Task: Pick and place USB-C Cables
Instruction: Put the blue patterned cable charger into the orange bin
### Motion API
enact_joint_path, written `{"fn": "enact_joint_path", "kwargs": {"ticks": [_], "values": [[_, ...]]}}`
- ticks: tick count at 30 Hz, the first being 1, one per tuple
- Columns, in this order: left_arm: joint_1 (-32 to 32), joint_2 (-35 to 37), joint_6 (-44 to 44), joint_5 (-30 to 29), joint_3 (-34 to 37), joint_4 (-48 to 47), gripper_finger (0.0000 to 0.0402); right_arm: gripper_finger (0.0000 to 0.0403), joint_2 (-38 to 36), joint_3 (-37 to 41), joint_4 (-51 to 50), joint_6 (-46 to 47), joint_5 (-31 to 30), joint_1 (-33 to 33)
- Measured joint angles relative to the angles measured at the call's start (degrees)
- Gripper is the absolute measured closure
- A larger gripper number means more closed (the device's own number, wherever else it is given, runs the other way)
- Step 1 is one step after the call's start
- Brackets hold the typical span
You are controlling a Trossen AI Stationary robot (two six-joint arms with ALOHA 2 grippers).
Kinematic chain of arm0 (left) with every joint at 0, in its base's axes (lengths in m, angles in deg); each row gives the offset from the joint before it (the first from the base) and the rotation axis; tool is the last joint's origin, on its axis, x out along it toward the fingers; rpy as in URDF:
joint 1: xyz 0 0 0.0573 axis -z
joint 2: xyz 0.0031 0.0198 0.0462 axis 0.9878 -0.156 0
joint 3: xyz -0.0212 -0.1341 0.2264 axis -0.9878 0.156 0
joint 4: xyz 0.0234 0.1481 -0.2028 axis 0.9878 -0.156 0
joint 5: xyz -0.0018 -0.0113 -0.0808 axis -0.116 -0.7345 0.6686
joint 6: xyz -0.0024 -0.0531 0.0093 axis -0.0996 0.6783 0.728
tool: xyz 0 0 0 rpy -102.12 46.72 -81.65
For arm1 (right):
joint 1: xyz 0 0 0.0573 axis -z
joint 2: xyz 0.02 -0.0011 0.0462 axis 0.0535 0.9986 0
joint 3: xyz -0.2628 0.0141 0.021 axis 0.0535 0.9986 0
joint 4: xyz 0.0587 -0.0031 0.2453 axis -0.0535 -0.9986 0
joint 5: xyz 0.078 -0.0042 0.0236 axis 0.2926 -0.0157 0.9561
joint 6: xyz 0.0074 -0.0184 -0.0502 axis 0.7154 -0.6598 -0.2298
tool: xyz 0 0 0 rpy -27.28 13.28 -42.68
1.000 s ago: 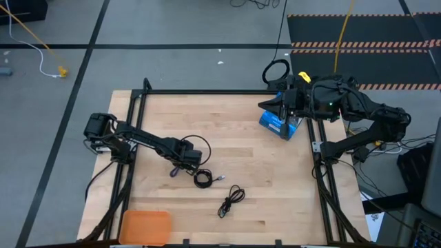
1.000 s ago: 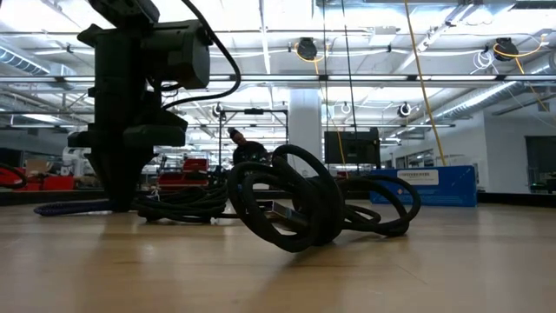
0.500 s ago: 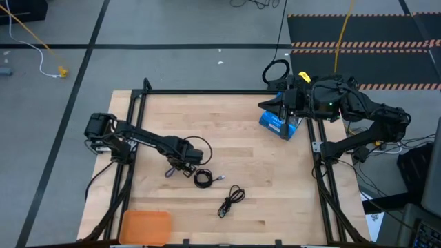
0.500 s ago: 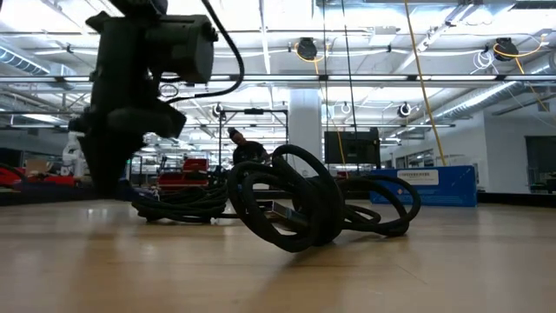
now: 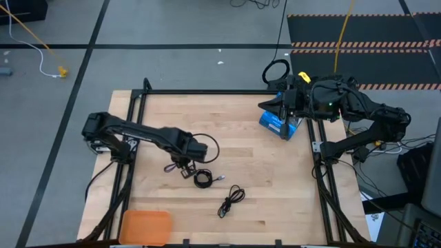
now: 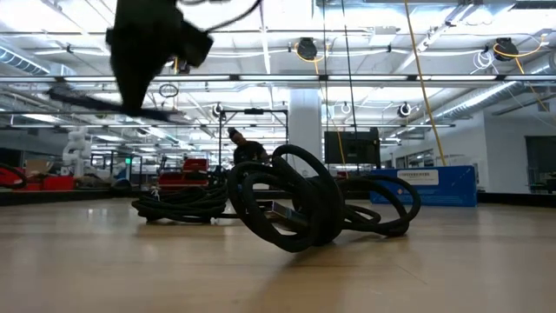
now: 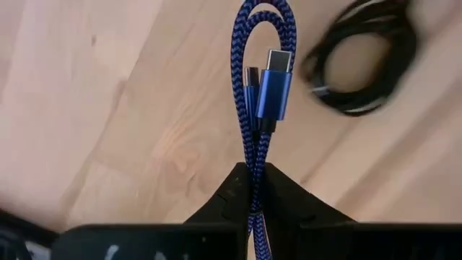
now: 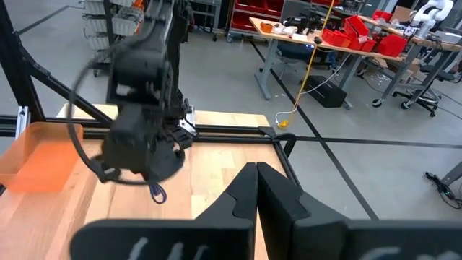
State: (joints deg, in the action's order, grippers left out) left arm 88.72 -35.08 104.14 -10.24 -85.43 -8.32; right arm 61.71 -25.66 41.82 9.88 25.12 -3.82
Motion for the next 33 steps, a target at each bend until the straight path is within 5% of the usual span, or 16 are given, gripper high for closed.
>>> {"fn": "enact_joint_path", "kwargs": {"ticks": [12, 21, 33], "values": [[4.9, 3.0, -5.5, -0.1, -12.5, -13.5, 0.0381, 0.0403, 0.0, 0.0, 0.0, 0.0, 0.0, 0.0], [11.7, 8.7, -12.6, -0.3, -14.4, -17.1, 0.0377, 0.0403, 0.0, 0.0, 0.0, 0.0, 0.0, 0.0], [23.9, 12.5, -1.2, -1.8, -14.5, -16.7, 0.0376, 0.0403, 0.0, 0.0, 0.0, 0.0, 0.0, 0.0]]}}
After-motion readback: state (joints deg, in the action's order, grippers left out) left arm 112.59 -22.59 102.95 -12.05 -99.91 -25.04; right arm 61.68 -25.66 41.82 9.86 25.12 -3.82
